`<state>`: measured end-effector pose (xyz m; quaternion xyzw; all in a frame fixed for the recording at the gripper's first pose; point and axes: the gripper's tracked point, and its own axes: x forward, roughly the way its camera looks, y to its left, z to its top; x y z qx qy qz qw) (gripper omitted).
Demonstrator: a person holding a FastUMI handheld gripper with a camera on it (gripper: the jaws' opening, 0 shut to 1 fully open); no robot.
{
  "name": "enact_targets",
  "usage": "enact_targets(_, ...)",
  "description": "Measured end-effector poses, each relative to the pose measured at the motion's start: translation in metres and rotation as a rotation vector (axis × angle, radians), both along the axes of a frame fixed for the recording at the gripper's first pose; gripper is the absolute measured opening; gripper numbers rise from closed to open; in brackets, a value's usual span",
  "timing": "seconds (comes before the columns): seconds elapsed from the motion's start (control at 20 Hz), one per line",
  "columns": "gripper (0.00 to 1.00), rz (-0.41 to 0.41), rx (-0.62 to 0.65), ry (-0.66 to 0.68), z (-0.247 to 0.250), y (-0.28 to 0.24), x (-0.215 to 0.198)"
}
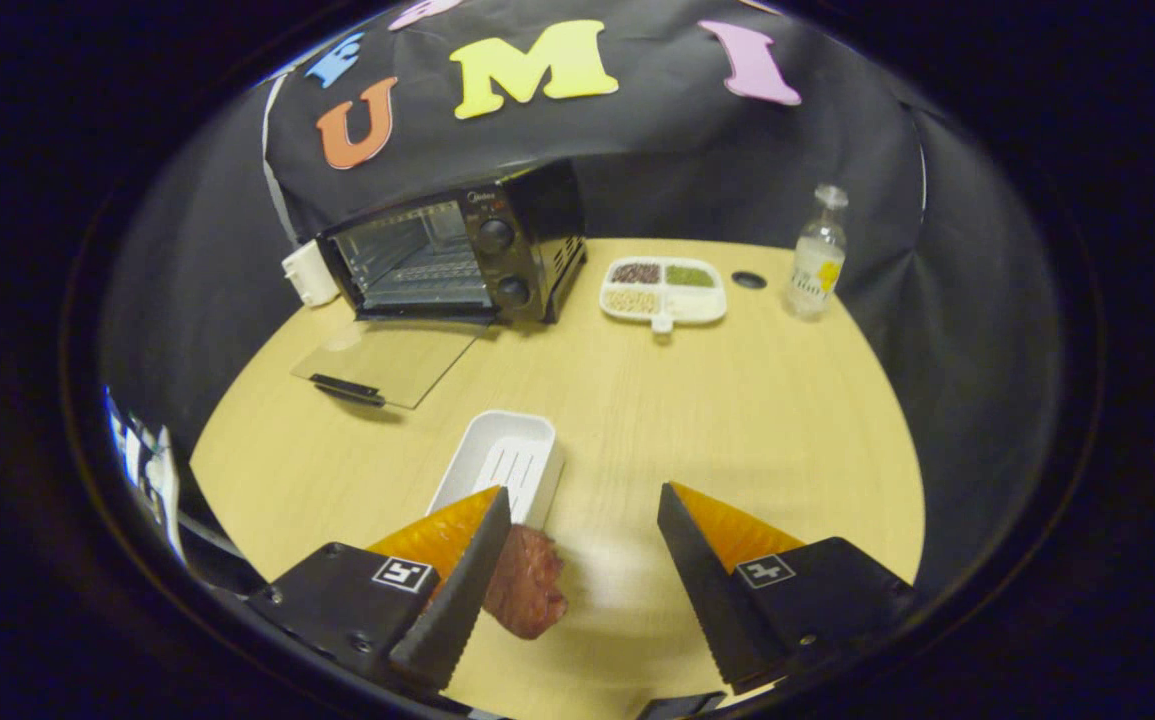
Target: Open the toaster oven, put the food inside, and close the toaster oven door.
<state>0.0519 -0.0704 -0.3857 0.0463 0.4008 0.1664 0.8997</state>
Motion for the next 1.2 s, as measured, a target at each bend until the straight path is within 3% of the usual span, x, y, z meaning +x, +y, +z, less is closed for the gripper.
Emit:
enact_targets(0.05, 0.87, 0.015, 0.087, 0.059, -0.005, 0.008, -0.009)
enact_targets(0.2, 0.76, 0.023, 0.264, 0.199, -0.017, 0.026, -0.025)
enact_targets(0.35, 0.30, -0.015, 0.342, 0.244, -0.018, 0.026, -0.019)
enact_targets(0.45, 0.19, -0.001, 0.347, 0.274, -0.011, 0.028, -0.025)
enact_targets(0.75, 0.17, -0.006, 0.406, 0.181, 0.049, 0.043, -0.007)
enact_targets(1.2, 0.16, -0.127, 0.526, 0.014, 0.109, 0.152, 0.052)
